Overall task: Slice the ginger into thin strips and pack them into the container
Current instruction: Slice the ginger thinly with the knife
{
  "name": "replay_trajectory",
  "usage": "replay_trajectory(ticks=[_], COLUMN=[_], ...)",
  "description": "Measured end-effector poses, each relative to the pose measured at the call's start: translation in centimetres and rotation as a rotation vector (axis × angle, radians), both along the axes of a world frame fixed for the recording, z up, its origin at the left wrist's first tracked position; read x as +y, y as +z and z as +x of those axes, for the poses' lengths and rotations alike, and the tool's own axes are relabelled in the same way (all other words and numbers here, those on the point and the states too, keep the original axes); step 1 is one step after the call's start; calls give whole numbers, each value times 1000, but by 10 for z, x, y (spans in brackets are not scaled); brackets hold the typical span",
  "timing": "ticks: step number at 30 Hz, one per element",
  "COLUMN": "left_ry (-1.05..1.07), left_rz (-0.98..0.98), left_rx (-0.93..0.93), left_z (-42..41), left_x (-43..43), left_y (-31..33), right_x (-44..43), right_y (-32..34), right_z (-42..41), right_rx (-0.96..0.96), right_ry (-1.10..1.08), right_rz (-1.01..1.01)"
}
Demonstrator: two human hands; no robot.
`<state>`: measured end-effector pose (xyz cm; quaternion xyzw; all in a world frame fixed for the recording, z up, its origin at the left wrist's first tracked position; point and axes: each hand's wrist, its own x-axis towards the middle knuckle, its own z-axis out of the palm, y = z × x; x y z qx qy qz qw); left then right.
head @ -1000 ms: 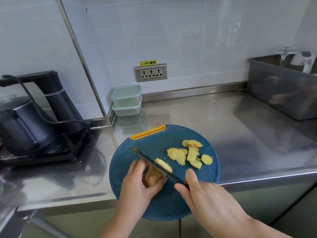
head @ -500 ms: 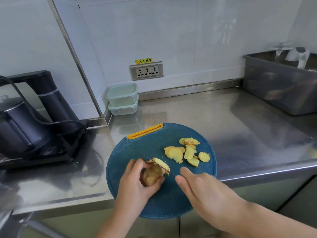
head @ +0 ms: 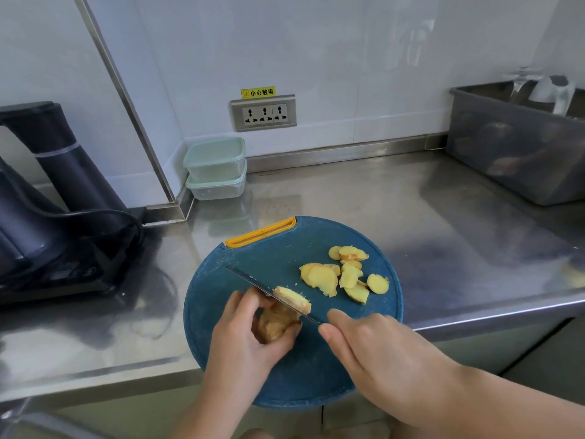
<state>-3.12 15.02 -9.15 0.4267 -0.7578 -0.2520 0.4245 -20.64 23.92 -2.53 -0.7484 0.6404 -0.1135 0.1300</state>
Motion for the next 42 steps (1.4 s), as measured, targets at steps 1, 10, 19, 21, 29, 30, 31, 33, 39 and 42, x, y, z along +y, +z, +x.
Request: replay_trajectory(ticks=[1,10,19,21,29,30,31,33,39,42], left_ry=[-1,6,10,-2,-9,-8,-8,-6,-1,-2], left_rz=[0,5,36,33,5,-1,-9,-23,-16,-6], left_rx=[2,0,-2,-5,-32,-34,-37,-32,2,4], left_z=[0,-1,-1,-1,0,-1,-1,-2,-3,-1], left_x=[0,2,2,3,2,2,2,3,2,3], left_y=[0,2,3,4,1,0,0,0,0,3], right_x=[0,-26,-5,-3,-12,-14,-18,-27,-41,-34], right_y=[1,8,7,5,4,4,4,4,7,4], right_z=[0,8,-3,-3,-3,-1,1,5,9,12], right_rx=[7,3,-31,-32,-42,-40,-39,-35,-36,-17], right_ry=[2,36,-18,-33,-53,-45,-36,-13,6,6], right_rz=[6,4,70,77,118,113,106,96,89,69])
